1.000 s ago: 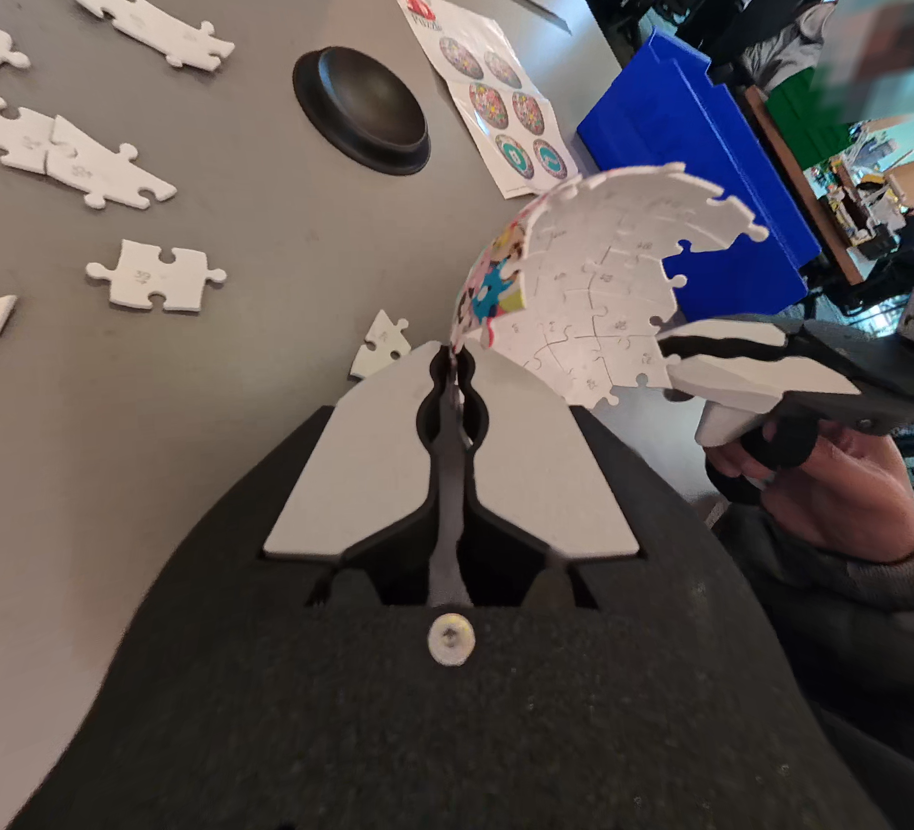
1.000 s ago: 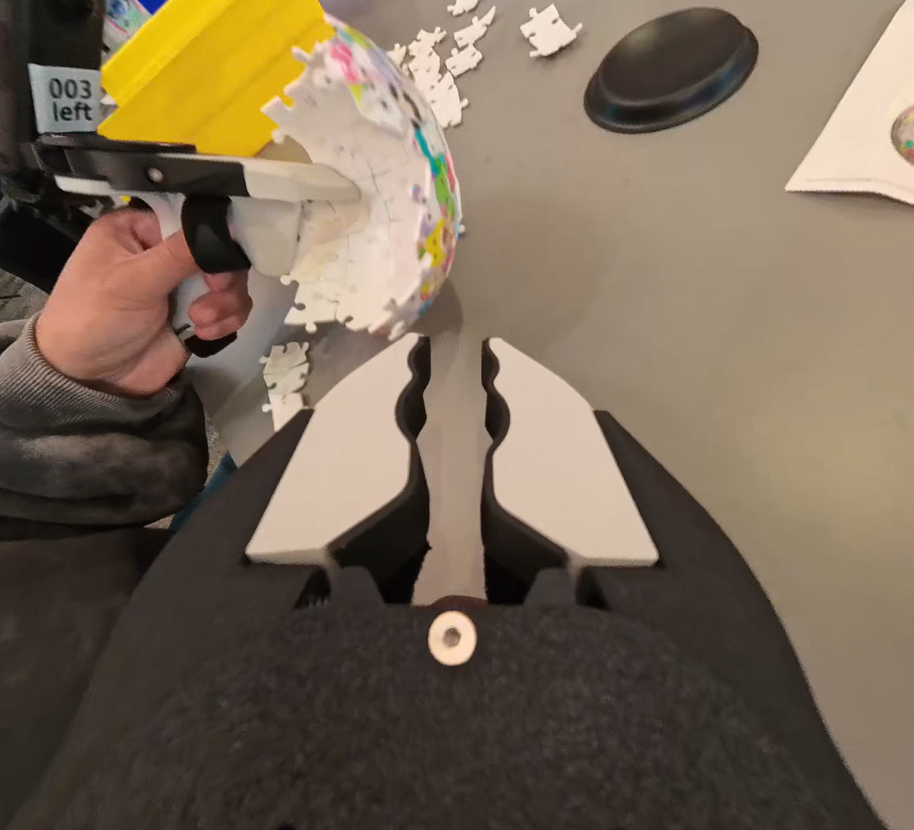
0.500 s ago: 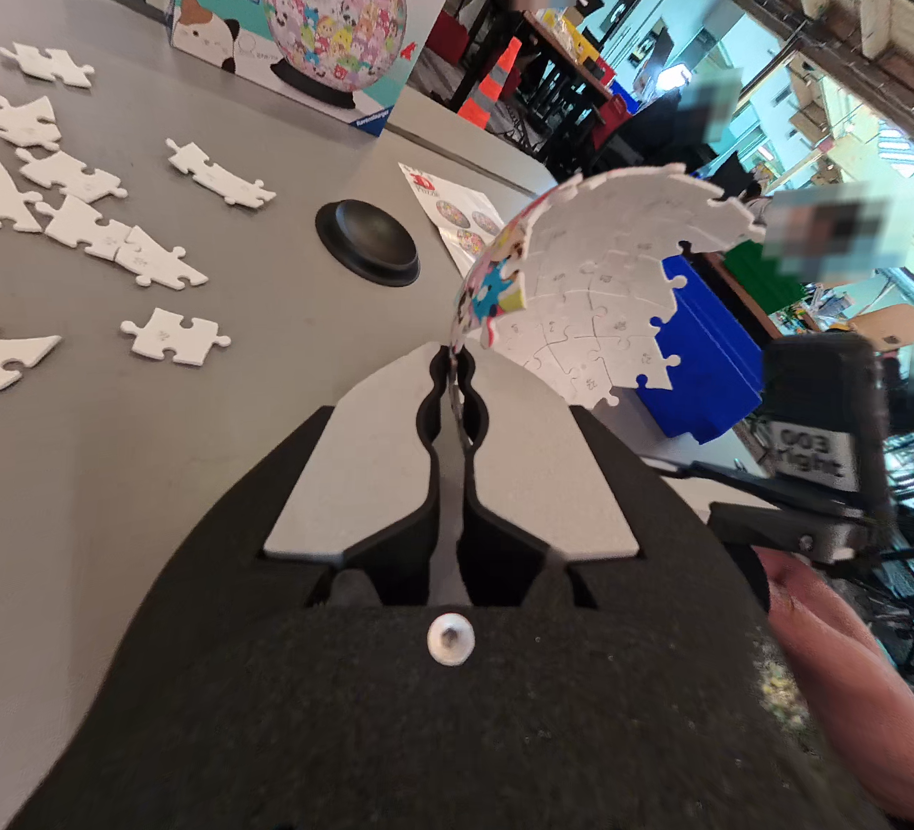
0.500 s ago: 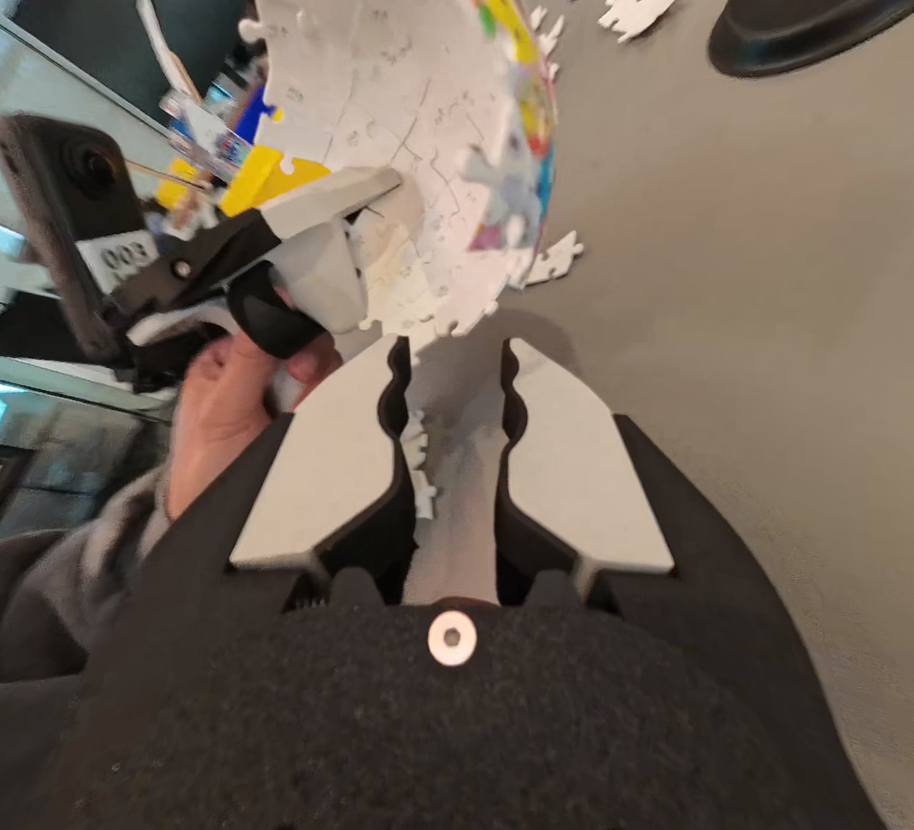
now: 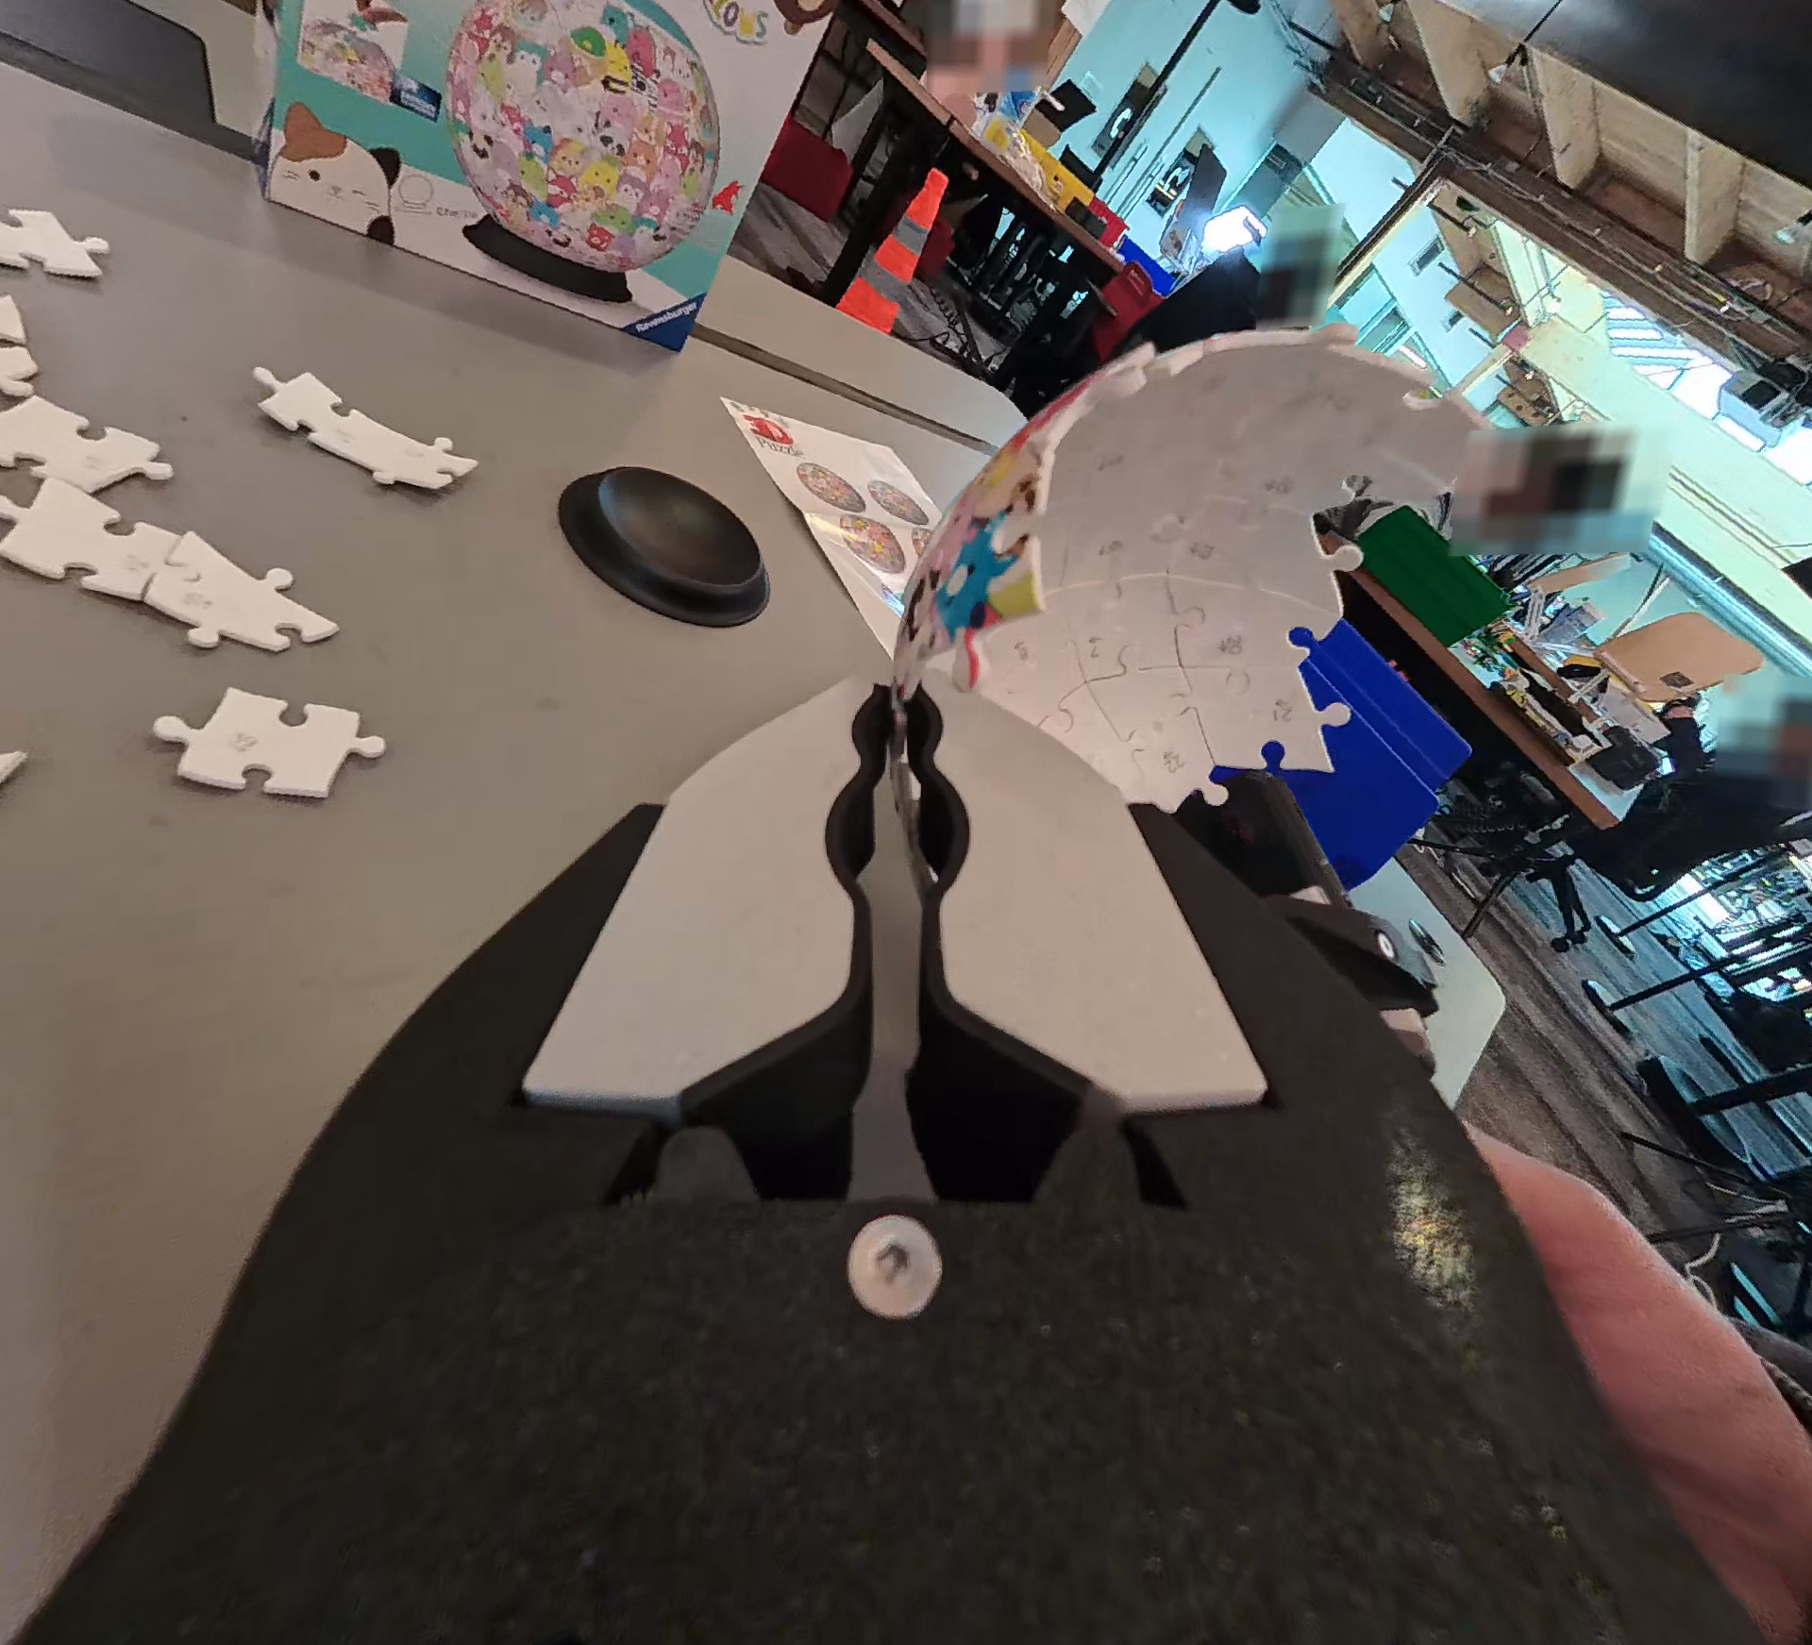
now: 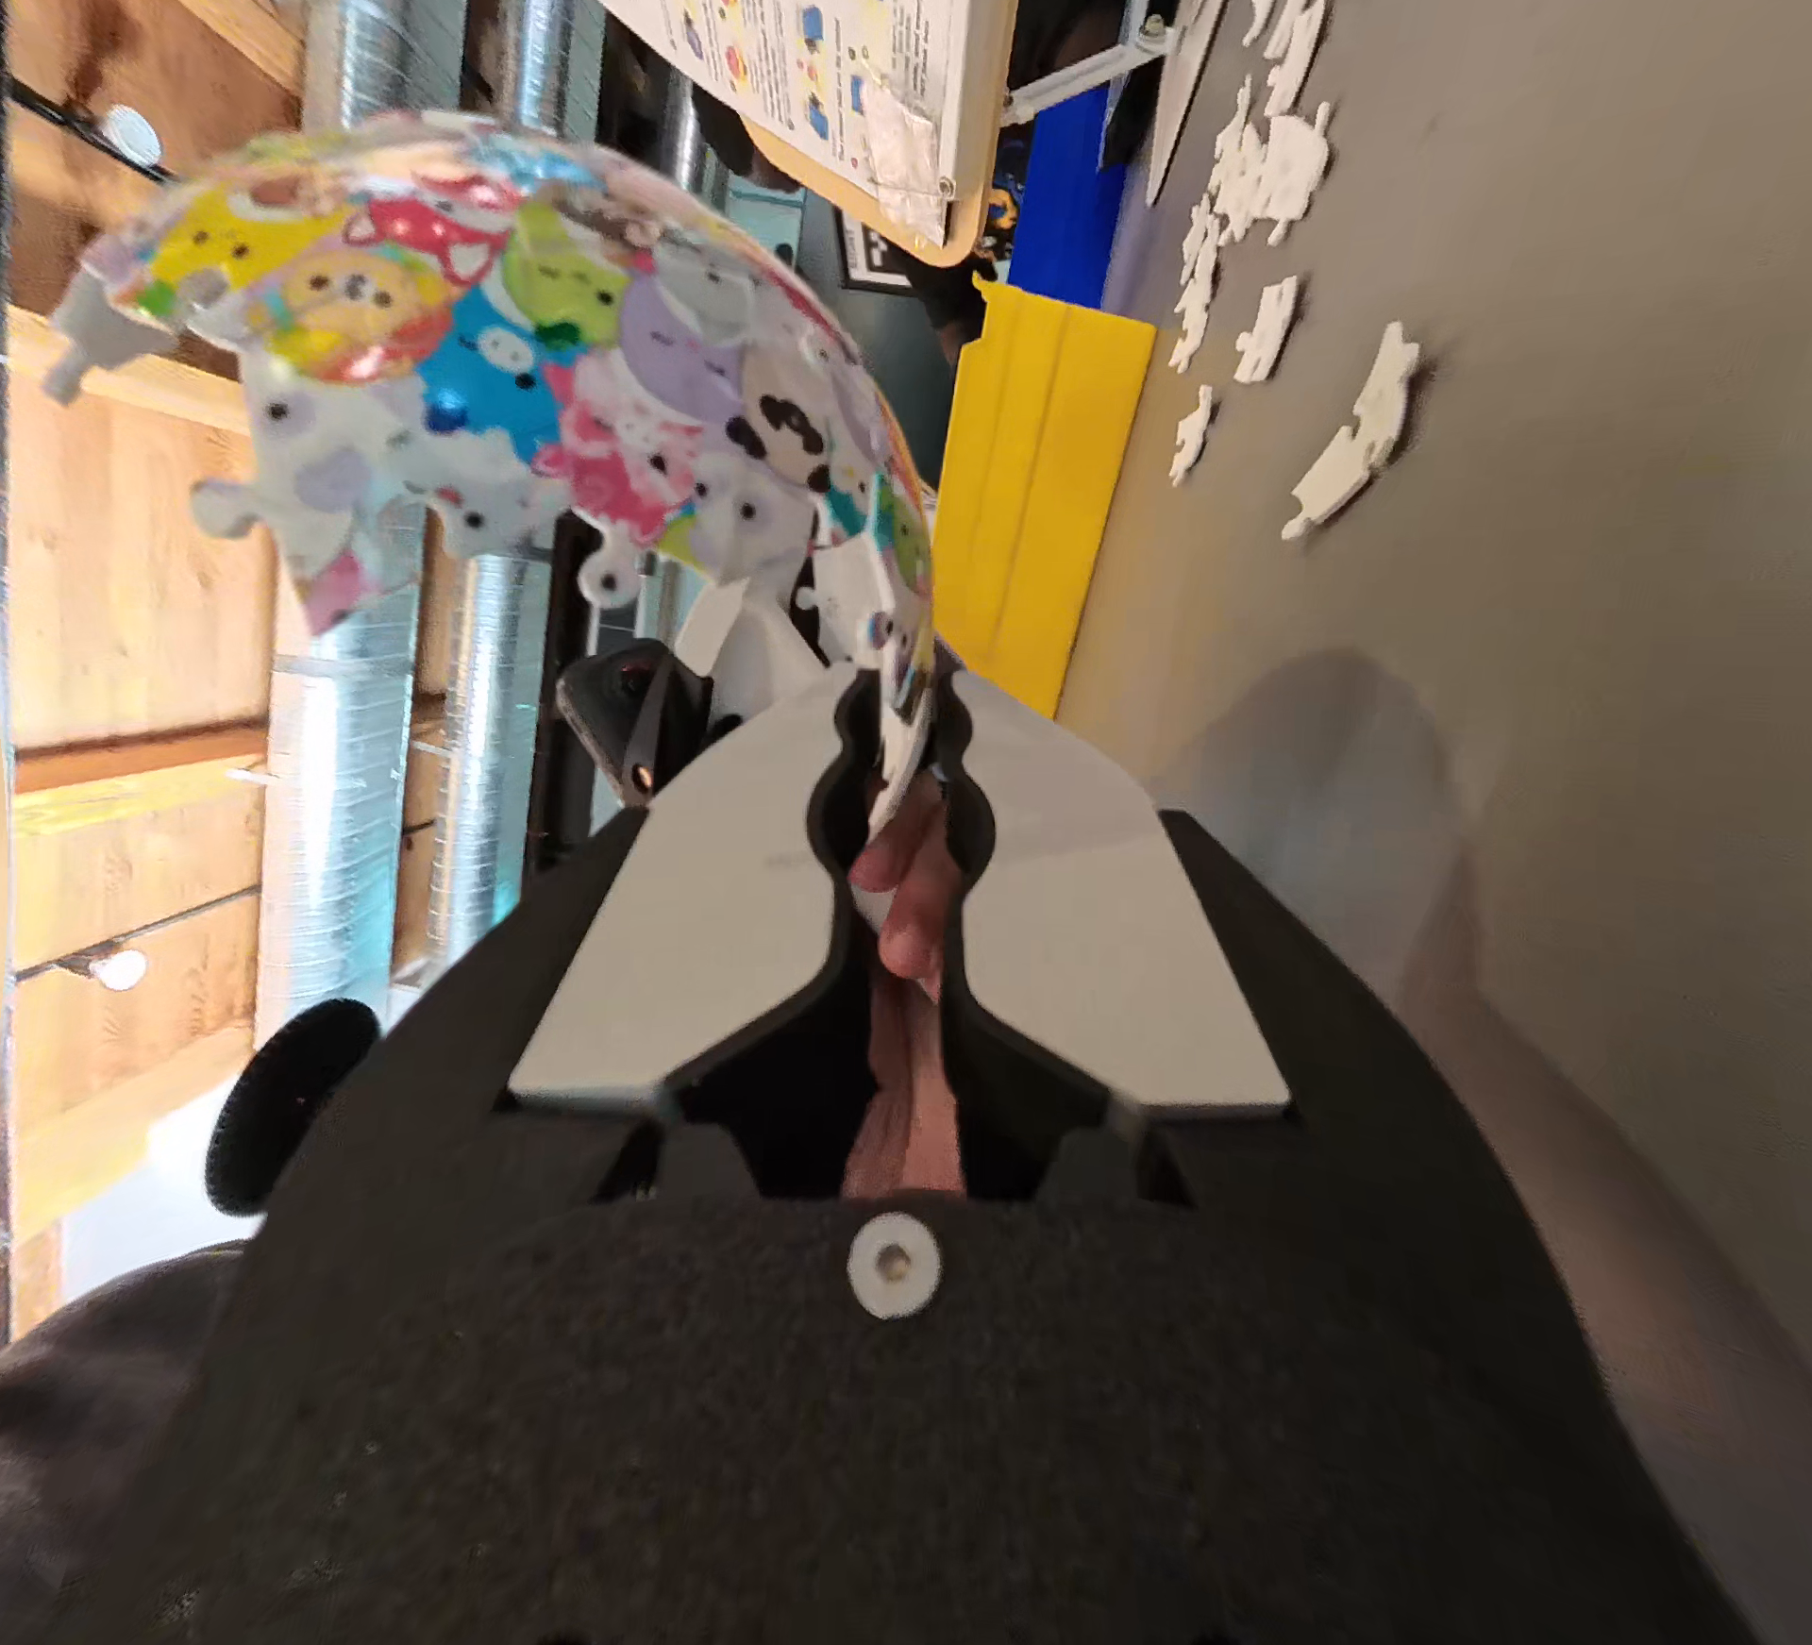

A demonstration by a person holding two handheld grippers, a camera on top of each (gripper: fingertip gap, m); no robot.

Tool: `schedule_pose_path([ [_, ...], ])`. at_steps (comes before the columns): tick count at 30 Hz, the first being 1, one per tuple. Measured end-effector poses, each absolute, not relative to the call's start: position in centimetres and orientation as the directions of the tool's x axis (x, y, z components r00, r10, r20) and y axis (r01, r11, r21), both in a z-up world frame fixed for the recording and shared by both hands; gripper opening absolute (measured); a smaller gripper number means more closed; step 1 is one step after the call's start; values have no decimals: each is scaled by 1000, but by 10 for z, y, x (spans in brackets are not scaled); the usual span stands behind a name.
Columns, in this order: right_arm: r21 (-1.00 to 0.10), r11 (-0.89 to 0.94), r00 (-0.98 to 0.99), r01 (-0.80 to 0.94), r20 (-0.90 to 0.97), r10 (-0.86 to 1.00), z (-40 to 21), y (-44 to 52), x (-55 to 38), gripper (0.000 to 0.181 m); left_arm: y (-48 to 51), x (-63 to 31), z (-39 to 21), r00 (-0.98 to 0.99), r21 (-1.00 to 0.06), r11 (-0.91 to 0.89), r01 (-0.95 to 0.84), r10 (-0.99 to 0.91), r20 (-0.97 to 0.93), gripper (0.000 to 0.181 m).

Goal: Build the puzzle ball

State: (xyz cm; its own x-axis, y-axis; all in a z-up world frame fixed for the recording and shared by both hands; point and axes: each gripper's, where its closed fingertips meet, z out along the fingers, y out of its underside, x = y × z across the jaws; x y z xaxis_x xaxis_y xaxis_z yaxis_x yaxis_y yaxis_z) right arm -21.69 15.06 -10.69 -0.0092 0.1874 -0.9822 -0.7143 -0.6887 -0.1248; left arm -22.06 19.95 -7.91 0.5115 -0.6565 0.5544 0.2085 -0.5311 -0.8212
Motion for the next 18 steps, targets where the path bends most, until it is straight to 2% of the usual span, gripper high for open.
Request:
schedule_pose_path([
  [7, -65, -698, -72, -714, -983, 166, -111, 150, -217, 5, 200, -219, -81, 510, -821, -533, 205, -658, 554, 2],
  [18, -77, -698, -59, -712, -984, 169, -112, 150, -217, 4, 199, -218, -81, 511, -824, -529, 205, -660, 551, 2],
])
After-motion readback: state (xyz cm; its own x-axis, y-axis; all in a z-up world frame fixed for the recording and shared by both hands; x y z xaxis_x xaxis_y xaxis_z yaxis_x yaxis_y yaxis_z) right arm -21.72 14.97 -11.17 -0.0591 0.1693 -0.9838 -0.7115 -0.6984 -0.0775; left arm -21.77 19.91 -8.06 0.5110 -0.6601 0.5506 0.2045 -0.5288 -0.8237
